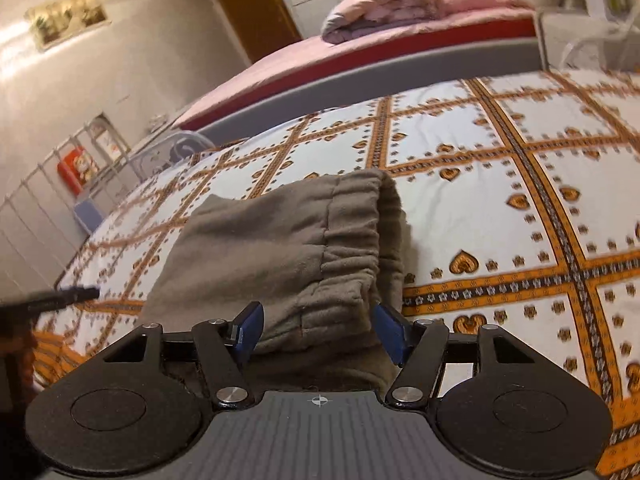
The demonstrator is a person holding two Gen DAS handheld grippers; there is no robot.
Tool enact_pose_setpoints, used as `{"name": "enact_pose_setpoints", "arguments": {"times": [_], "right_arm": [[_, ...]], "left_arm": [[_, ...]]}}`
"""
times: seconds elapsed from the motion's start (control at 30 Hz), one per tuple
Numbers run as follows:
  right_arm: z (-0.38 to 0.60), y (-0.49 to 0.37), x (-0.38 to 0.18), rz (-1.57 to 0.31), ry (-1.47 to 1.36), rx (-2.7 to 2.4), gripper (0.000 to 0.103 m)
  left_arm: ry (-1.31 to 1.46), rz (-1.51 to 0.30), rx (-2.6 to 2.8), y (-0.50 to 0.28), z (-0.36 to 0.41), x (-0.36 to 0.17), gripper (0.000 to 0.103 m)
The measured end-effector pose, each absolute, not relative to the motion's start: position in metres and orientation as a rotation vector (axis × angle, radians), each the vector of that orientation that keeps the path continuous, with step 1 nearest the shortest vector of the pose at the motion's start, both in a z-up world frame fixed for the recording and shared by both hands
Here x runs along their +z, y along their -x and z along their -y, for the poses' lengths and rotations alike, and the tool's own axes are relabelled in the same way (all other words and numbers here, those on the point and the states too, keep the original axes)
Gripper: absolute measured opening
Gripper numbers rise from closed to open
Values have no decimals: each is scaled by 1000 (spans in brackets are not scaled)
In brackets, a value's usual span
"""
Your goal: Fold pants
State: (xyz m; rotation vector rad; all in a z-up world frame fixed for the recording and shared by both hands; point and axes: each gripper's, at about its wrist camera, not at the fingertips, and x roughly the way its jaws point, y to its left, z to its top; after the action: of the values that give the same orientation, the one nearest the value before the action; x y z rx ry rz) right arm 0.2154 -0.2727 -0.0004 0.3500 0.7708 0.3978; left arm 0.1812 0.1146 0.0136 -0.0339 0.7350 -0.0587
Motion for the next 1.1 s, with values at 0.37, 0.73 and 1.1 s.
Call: {"name": "enact_pose_setpoints", "arguments": {"times": [0.37,0.73,1.1], "right_arm": [[299,-213,-9,-799,-539,353,65],[288,-209,-17,-814,-590,348,65],[301,-232,-38,-831,-835,350,65]], "left_arm": [[59,-810,-67,-140,-91,-34,46],[66,-795,-88,-150,-54,-57,43],[167,-751,-22,-154,-63,-60,46]]}}
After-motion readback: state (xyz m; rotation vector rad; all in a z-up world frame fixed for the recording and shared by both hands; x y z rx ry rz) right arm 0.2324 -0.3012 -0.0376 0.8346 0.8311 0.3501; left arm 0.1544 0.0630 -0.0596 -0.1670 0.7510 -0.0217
